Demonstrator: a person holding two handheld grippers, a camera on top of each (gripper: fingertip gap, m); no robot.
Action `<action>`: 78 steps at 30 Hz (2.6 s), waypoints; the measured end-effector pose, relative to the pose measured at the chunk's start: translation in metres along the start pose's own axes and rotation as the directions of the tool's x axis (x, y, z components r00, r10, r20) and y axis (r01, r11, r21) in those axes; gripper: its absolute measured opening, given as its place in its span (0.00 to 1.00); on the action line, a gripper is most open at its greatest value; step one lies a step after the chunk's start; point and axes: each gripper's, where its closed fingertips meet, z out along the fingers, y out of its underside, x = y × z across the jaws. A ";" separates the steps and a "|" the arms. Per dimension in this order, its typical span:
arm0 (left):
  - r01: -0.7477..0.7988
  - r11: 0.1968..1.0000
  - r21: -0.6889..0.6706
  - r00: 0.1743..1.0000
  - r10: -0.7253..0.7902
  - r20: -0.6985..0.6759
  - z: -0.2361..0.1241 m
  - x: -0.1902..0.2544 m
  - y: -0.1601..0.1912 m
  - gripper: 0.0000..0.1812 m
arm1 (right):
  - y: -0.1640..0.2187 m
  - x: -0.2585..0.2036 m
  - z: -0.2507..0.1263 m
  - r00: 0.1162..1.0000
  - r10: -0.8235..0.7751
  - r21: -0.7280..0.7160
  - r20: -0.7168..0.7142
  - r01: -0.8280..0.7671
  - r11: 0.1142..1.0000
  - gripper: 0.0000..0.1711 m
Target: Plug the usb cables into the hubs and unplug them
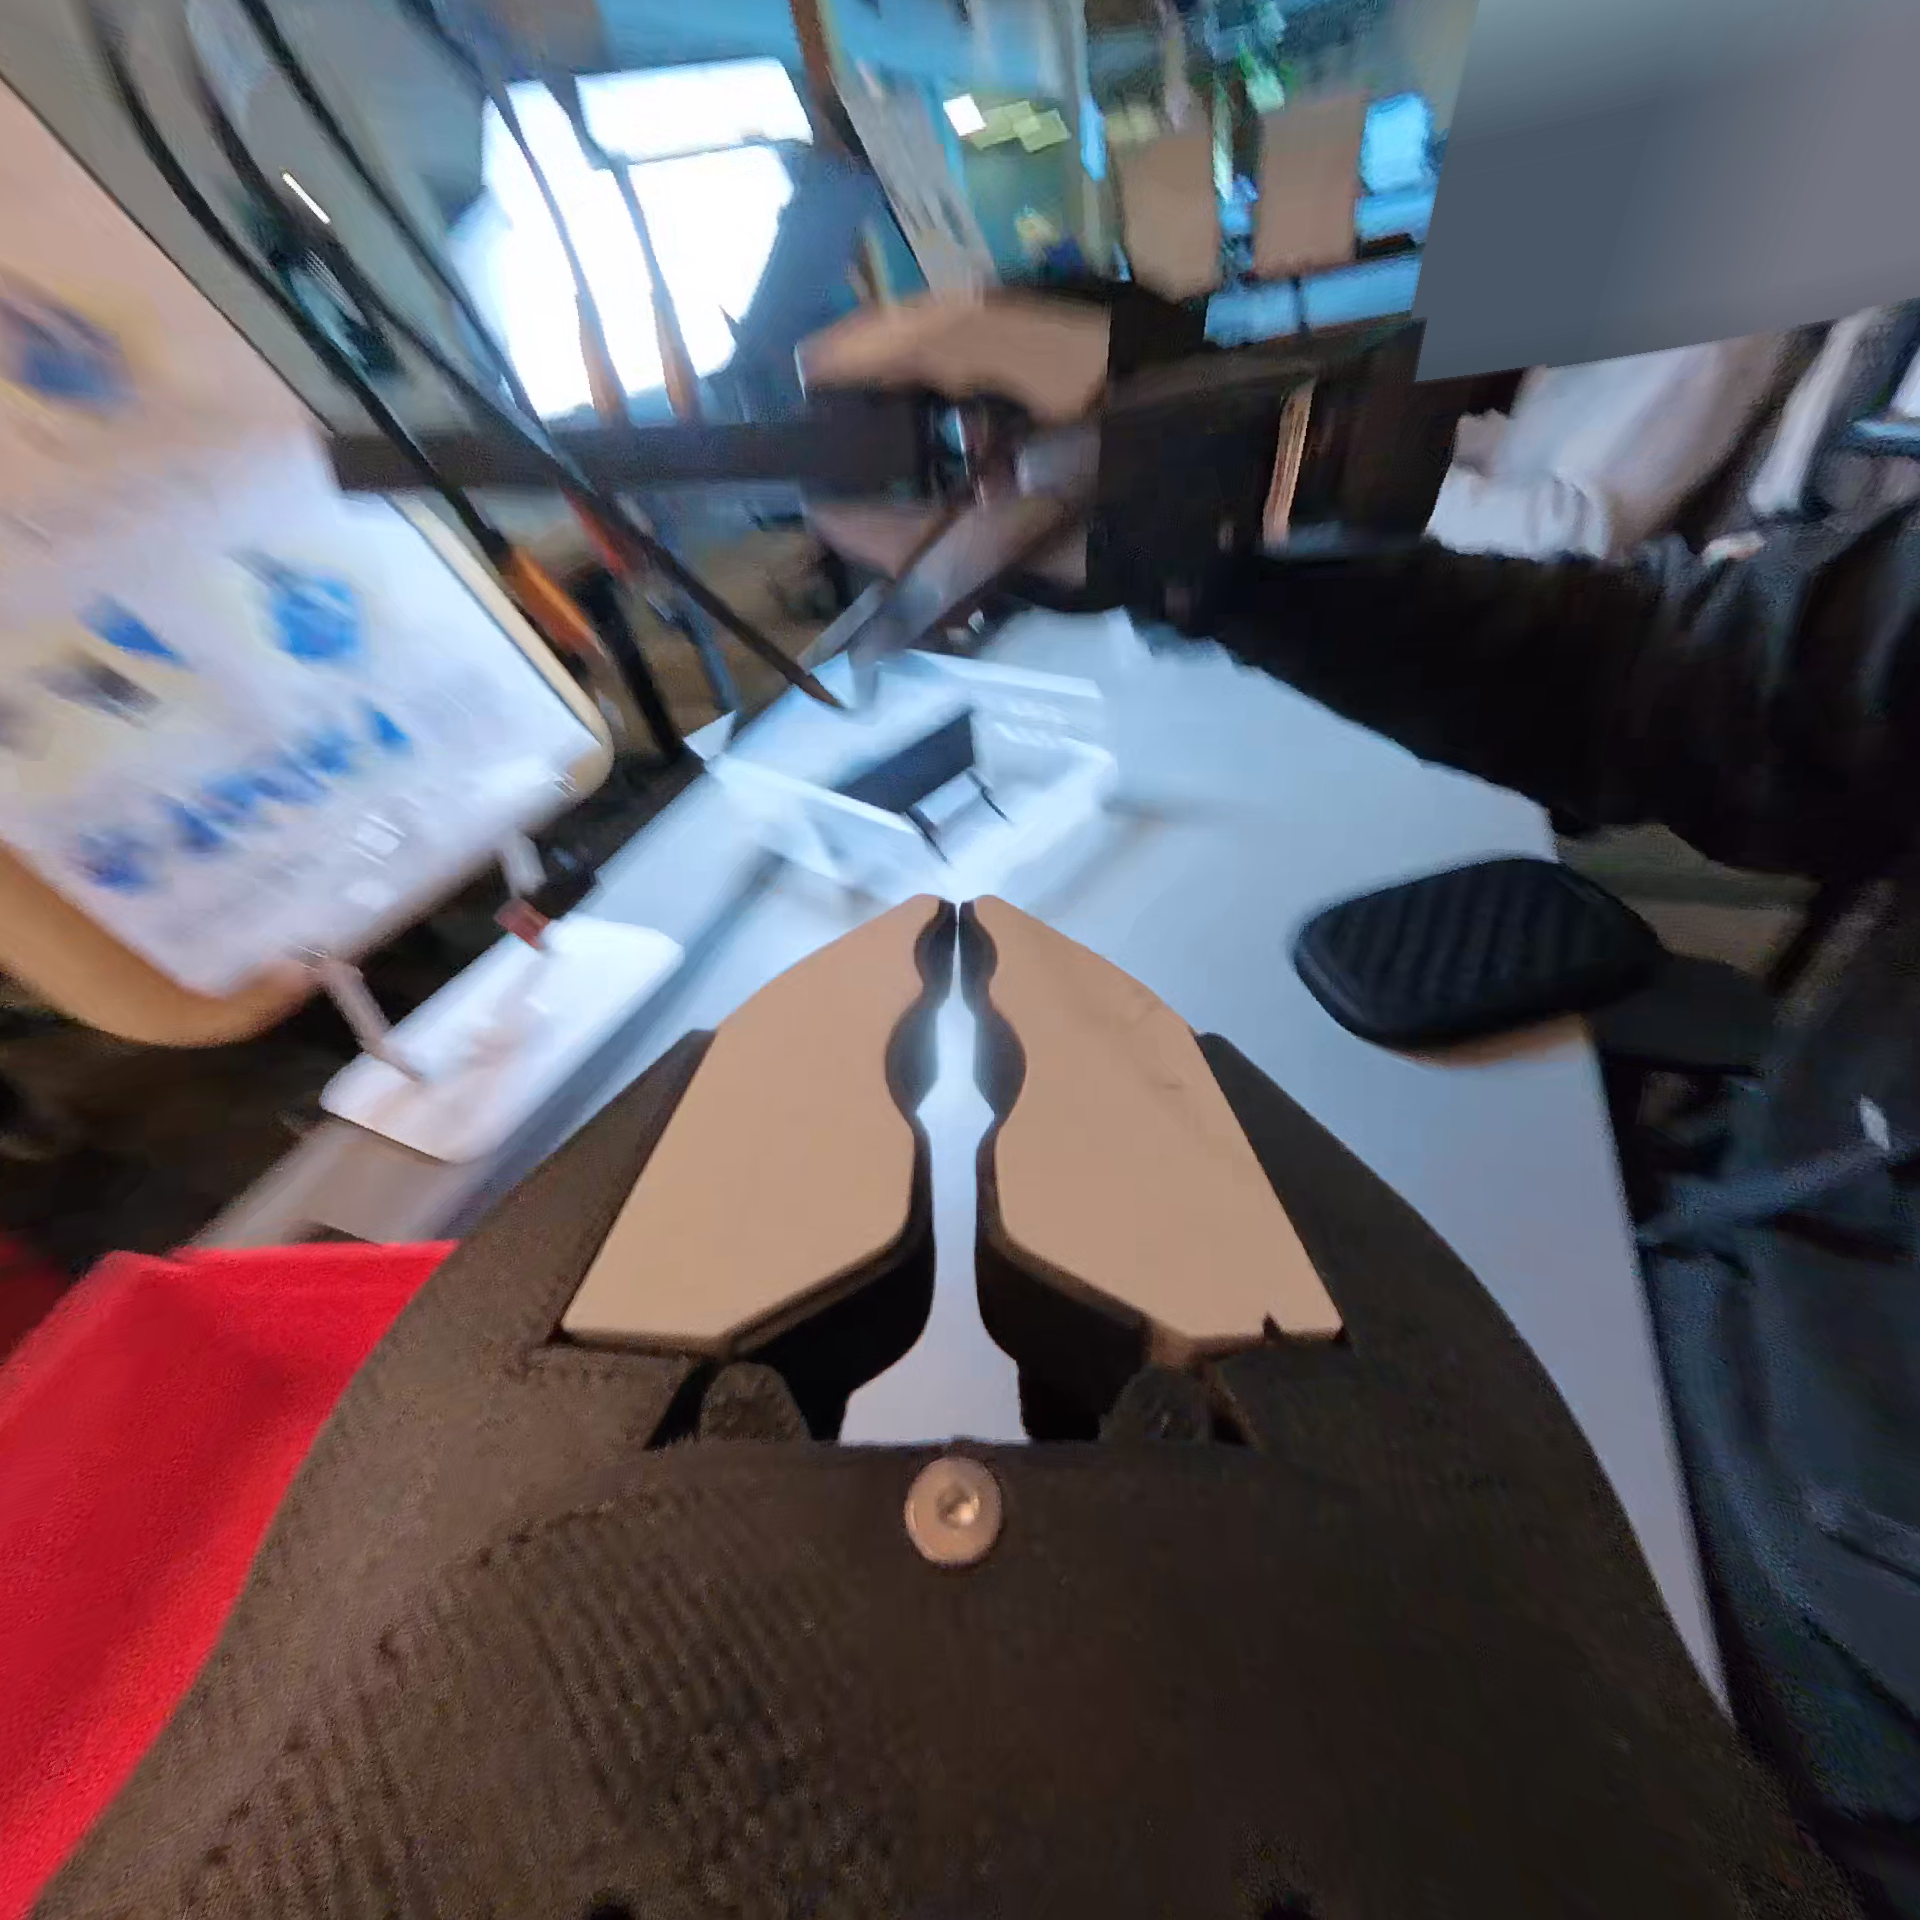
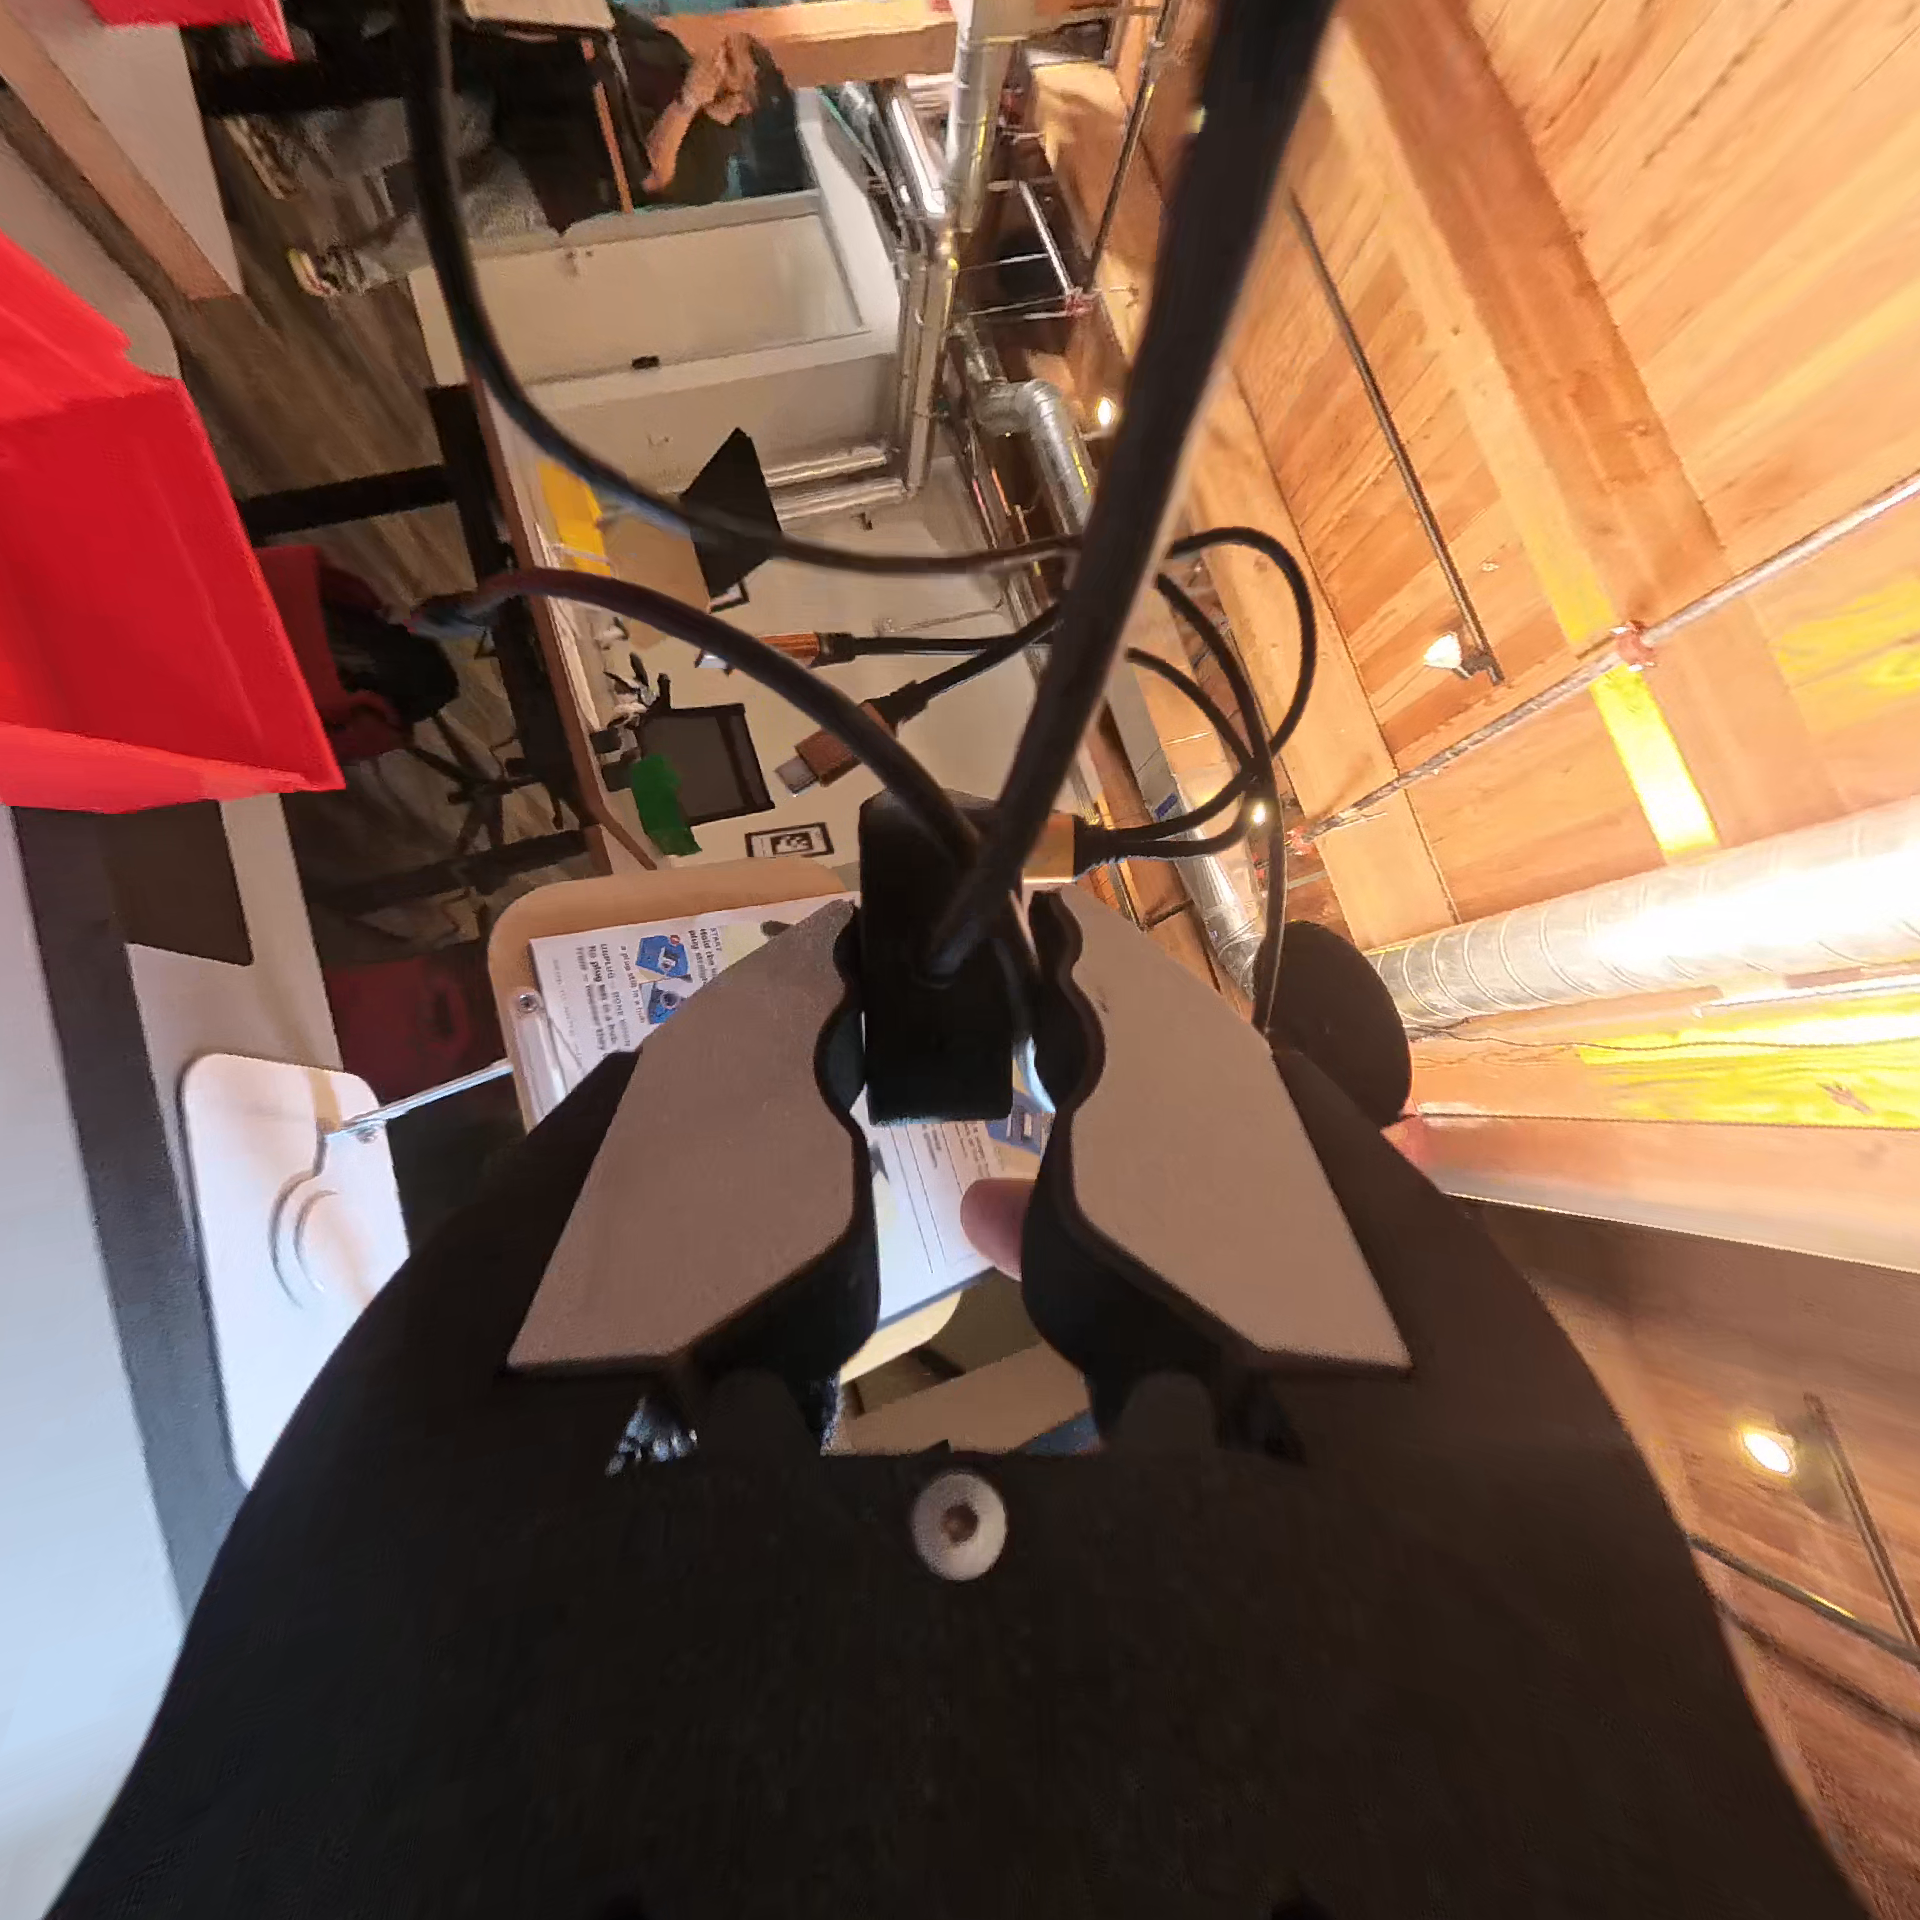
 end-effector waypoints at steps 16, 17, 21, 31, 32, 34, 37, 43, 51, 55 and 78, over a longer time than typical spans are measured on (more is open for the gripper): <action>0.747 0.663 0.044 0.603 -0.649 -0.463 0.055 0.027 0.104 0.23 | -0.034 -0.098 -0.129 1.000 0.016 0.144 0.011 -0.017 0.989 0.18; 0.760 0.649 0.039 0.579 -0.649 -0.494 0.064 0.031 0.098 0.25 | -0.045 -0.105 -0.129 0.999 0.031 0.174 0.020 -0.034 0.984 0.18; 0.821 0.571 -0.013 0.415 -0.612 -0.673 0.088 0.051 0.067 0.35 | -0.084 -0.114 -0.129 0.997 0.064 0.276 0.038 -0.072 0.959 0.19; 0.774 0.622 0.113 0.510 -0.508 -0.694 0.103 0.066 0.053 0.36 | -0.083 -0.136 -0.128 0.957 0.245 0.274 0.158 -0.281 0.920 0.17; 0.755 0.642 0.136 0.553 -0.511 -0.658 0.103 0.061 0.055 0.34 | -0.075 -0.142 -0.125 0.943 0.275 0.238 0.189 -0.316 0.918 0.17; 0.709 0.685 0.171 0.639 -0.520 -0.567 0.101 0.049 0.060 0.33 | -0.057 -0.155 -0.118 0.905 0.335 0.155 0.262 -0.382 0.911 0.17; 0.644 0.736 0.209 0.733 -0.515 -0.445 0.094 0.031 0.067 0.33 | -0.034 -0.168 -0.115 0.829 0.412 0.032 0.379 -0.456 0.889 0.20; 0.463 0.864 0.197 0.883 -0.429 -0.192 0.090 0.007 0.085 0.33 | 0.003 -0.162 -0.133 0.408 0.713 -0.273 0.571 -0.724 0.633 0.21; 0.354 0.925 0.142 0.935 -0.355 -0.020 0.095 -0.001 0.093 0.33 | -0.017 -0.093 -0.147 0.032 0.773 -0.322 0.634 -0.897 0.302 0.18; 0.308 0.949 0.067 0.941 -0.314 0.127 0.097 -0.012 0.106 0.33 | 0.014 -0.084 -0.120 0.318 0.845 -0.430 0.430 -0.751 0.501 0.19; 0.193 0.981 0.022 0.980 -0.193 0.044 0.102 0.004 0.119 0.33 | -0.060 -0.095 -0.145 -0.241 0.391 -0.356 0.888 -0.898 0.256 0.14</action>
